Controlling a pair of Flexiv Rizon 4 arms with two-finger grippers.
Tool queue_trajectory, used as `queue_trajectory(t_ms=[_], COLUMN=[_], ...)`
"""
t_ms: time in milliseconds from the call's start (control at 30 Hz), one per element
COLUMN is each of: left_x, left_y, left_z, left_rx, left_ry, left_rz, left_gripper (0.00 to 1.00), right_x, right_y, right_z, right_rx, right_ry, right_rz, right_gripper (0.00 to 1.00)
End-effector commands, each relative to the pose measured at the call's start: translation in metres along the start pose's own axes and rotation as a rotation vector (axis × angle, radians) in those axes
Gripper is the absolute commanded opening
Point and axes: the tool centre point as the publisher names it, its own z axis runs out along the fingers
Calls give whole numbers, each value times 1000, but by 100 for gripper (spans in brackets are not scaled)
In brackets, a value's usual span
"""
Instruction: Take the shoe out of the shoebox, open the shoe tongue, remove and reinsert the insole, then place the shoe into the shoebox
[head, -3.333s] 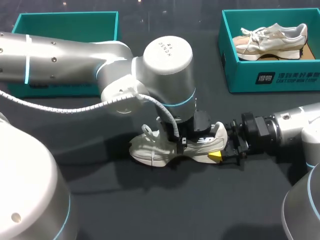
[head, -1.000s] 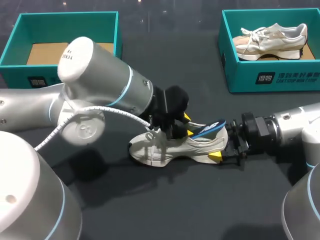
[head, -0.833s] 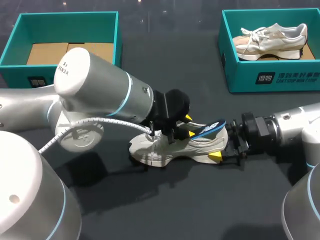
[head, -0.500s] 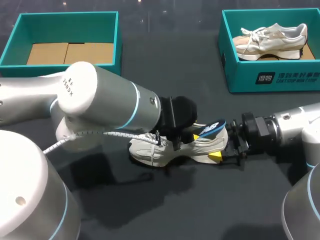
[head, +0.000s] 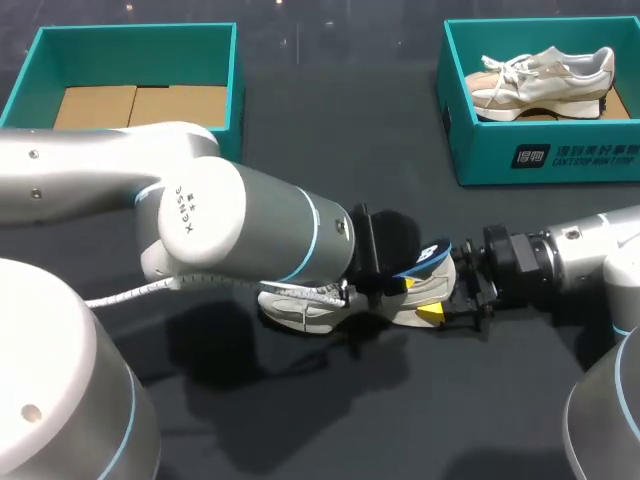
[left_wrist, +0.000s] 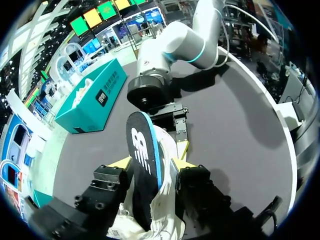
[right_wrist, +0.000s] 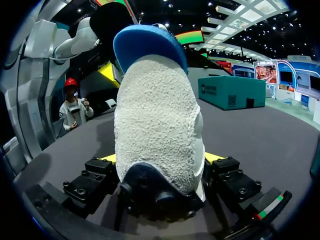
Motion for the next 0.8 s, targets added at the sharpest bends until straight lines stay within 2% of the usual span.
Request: queue_trajectory(t_ms=[33,167,267,300,333,400,467,800], left_x=[0,-4,-8,-10,-12,-15,-17,-28], left_y=[-3,-3,-2,-2,-2,-1,-1,-2], left_z=[13,19,21,21,20,20,20,18], left_rx=[-4,-14,-13,-11,-8,-5,-1,30], left_ry=[-2,-15,-24,-26,-27,-32,-34,-23], left_rz=[4,5,-7,-9,-11,-15,-18,-54], left_gripper=[48,48,42,35,22,9,2,0], right_x=[1,1,1,1,1,1,1,1], right_y=[0,0,0,0,0,0,0,0], right_z=[0,0,0,0,0,0,0,0], right_rx=[3,3,3,3,3,3,3,3], right_ry=[0,0,0,0,0,0,0,0], right_rz=[0,0,0,0,0,0,0,0], right_gripper=[0,0,0,0,0,0,0,0])
